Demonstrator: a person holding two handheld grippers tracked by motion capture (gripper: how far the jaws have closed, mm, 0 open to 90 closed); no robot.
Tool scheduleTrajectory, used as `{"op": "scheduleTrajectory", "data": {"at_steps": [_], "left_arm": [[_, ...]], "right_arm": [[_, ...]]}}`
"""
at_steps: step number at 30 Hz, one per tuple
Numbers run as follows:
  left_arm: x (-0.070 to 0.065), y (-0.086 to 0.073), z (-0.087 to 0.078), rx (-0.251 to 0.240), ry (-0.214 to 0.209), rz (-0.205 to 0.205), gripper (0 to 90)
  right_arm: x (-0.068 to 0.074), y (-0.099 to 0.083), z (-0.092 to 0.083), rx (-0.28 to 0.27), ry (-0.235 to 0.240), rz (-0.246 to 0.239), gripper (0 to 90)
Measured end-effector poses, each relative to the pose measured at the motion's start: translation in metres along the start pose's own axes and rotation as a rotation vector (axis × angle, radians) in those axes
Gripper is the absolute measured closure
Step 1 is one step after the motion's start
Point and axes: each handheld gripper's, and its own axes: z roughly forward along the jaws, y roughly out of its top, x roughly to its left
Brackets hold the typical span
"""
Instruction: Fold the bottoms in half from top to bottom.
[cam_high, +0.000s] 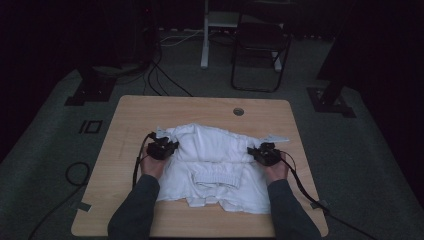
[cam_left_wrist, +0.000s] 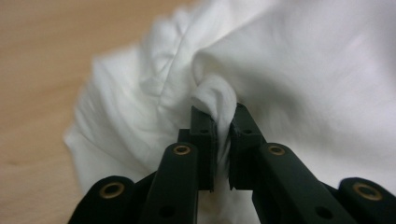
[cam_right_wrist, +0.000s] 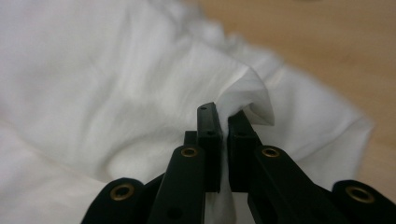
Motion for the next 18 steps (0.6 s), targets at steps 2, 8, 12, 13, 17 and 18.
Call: {"op": "scheduleTrajectory", "data": {"at_steps": [2, 8, 12, 13, 17, 18], "left_arm": [[0.001, 0.008, -0.028, -0.127, -0.073, -0.021, 85.2], [-0.004, 0.006, -0.062, -0.202, -0.197, -0.041, 85.0], [-0.004, -0.015, -0.065, -0.157, -0.221, -0.051, 75.6], [-0.002, -0.018, -0.068, -0.153, -0.207, -0.052, 67.4], [-0.002, -0.006, -0.076, -0.184, -0.176, -0.056, 53.7], [-0.005, 0.000, -0.076, -0.184, -0.162, -0.039, 53.7]], "right_arm": [[-0.003, 0.010, -0.021, -0.097, 0.042, 0.031, 86.8], [0.005, 0.024, -0.070, -0.283, 0.089, 0.012, 86.9], [0.016, -0.003, -0.072, -0.199, 0.116, -0.028, 82.9], [0.017, -0.011, -0.071, -0.159, 0.136, -0.042, 76.2], [0.014, -0.019, -0.081, -0.179, 0.135, -0.035, 48.0], [0.014, -0.014, -0.084, -0.206, 0.121, -0.023, 47.0]]}}
